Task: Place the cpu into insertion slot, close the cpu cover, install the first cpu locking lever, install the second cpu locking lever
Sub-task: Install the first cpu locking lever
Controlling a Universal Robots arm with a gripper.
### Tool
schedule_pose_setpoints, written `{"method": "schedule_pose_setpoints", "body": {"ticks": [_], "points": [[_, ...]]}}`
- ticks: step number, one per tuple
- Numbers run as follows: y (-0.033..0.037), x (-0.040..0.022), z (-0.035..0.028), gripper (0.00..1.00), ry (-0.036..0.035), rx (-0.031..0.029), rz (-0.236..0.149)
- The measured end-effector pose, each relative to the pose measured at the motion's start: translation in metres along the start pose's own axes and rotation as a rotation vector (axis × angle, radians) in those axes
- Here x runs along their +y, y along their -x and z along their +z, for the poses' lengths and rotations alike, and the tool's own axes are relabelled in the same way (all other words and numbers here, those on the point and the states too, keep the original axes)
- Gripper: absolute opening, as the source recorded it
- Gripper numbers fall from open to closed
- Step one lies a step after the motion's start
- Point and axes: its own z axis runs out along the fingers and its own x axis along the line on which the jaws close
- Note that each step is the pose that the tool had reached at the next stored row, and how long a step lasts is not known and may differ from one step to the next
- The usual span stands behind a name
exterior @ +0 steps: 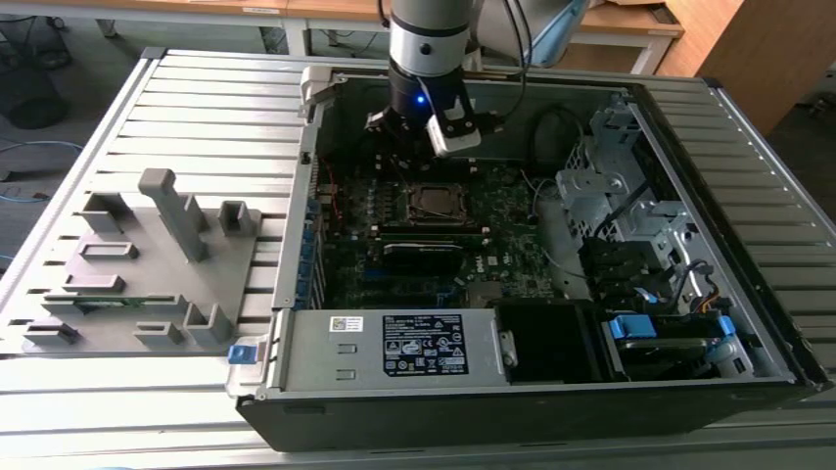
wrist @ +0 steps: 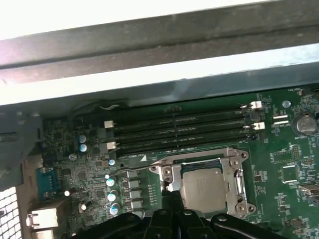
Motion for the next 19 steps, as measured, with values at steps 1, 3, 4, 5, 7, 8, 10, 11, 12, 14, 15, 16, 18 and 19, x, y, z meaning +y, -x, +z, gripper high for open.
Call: {"method": "schedule_pose_setpoints", "body": {"ticks": [1,3,4,5,7,8,10,11,12,14,15,16,18,19], "points": [[0.0000,0.0000,0.0000,0.10,0.0000,-0.0001,0.000],[-0.0001,0.0000,-0.0016,0.10,-0.0002,0.0000,0.000],[-0.0001,0.0000,-0.0029,0.10,0.0000,-0.0001,0.000],[0.0000,0.0001,-0.0044,0.10,-0.0001,-0.0001,0.000],[-0.0001,0.0002,-0.0063,0.10,0.0000,-0.0001,0.000],[-0.0001,0.0002,-0.0067,0.10,0.0000,-0.0001,0.000],[-0.0001,0.0002,-0.0074,0.10,-0.0001,-0.0001,0.000],[-0.0001,0.0002,-0.0074,0.10,0.0002,-0.0002,0.000],[-0.0001,0.0002,-0.0074,0.10,0.0003,-0.0002,0.000],[-0.0001,0.0002,-0.0077,0.10,-0.0001,-0.0001,0.000],[-0.0001,0.0002,-0.0076,0.10,-0.0003,0.0025,0.000],[-0.0001,0.0002,-0.0075,0.10,-0.0017,0.0106,0.000],[-0.0001,0.0002,-0.0070,0.10,-0.0047,0.0306,0.001],[-0.0001,0.0002,-0.0070,0.10,-0.0054,0.0337,0.001]]}}
